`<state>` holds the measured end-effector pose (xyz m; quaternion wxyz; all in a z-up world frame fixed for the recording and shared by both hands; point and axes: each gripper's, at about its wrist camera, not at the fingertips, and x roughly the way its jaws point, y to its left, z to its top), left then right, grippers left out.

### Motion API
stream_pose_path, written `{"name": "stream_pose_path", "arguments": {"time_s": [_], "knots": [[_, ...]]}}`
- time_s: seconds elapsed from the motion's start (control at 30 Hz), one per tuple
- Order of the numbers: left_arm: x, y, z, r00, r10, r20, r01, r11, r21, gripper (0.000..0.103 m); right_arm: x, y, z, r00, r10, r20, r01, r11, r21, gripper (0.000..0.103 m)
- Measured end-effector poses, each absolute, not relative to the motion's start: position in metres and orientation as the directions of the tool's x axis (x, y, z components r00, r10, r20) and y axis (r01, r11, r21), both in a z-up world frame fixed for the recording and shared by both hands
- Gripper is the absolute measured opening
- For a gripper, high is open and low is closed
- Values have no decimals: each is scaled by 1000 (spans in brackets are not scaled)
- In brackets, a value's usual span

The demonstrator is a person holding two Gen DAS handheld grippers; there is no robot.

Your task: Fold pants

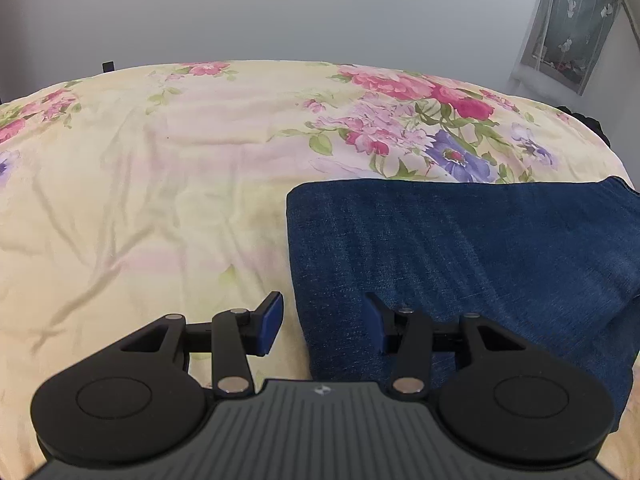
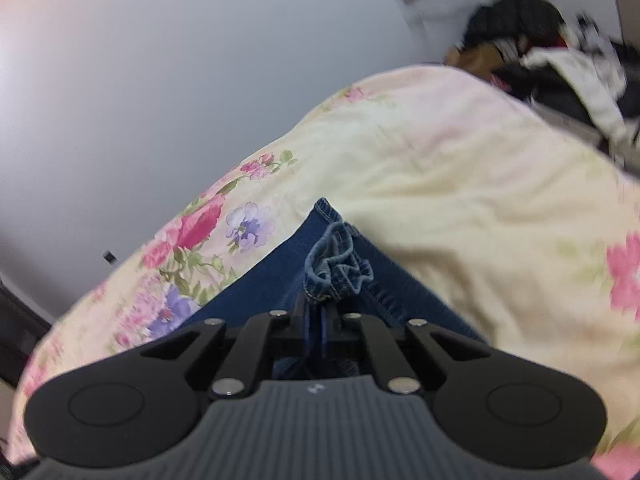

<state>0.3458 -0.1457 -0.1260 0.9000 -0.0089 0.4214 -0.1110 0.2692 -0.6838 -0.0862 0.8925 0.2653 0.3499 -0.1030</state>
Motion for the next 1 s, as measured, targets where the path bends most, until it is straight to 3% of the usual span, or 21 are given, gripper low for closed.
{"name": "stream_pose_path", "arguments": {"time_s": [0.13,0.27,0.43,0.47,0.57,0.63,0.73,0.83,1.0], "knots": [[344,-149,-129,609,-221,-762,205,972,-118,53,277,-686,-122,645,-75,-761,442,848,291,0],[343,-151,-137,585,-225,-779,224,968,-111,53,283,-688,-147,616,-115,-780,455,859,233,0],[338,-146,-136,550,-228,-803,244,964,-107,53,280,-682,-140,596,-162,-786,437,887,148,2],[336,-145,-135,540,-223,-811,259,962,-92,54,279,-679,-135,592,-177,-787,428,896,120,4],[328,-145,-142,470,-181,-864,302,953,-35,54,274,-669,-123,546,-322,-774,443,895,-60,24],[322,-143,-141,469,-175,-865,324,946,-16,54,265,-667,-117,550,-354,-757,429,897,-108,25],[321,-140,-129,461,-189,-867,351,936,-18,45,249,-663,-101,594,-327,-735,406,911,-78,25],[330,-140,-106,535,-223,-815,359,933,-20,45,244,-647,-87,657,-289,-697,340,938,-68,24],[380,-146,-91,625,-257,-737,298,951,-79,42,270,-628,-91,681,-274,-679,279,954,-105,13]]}}
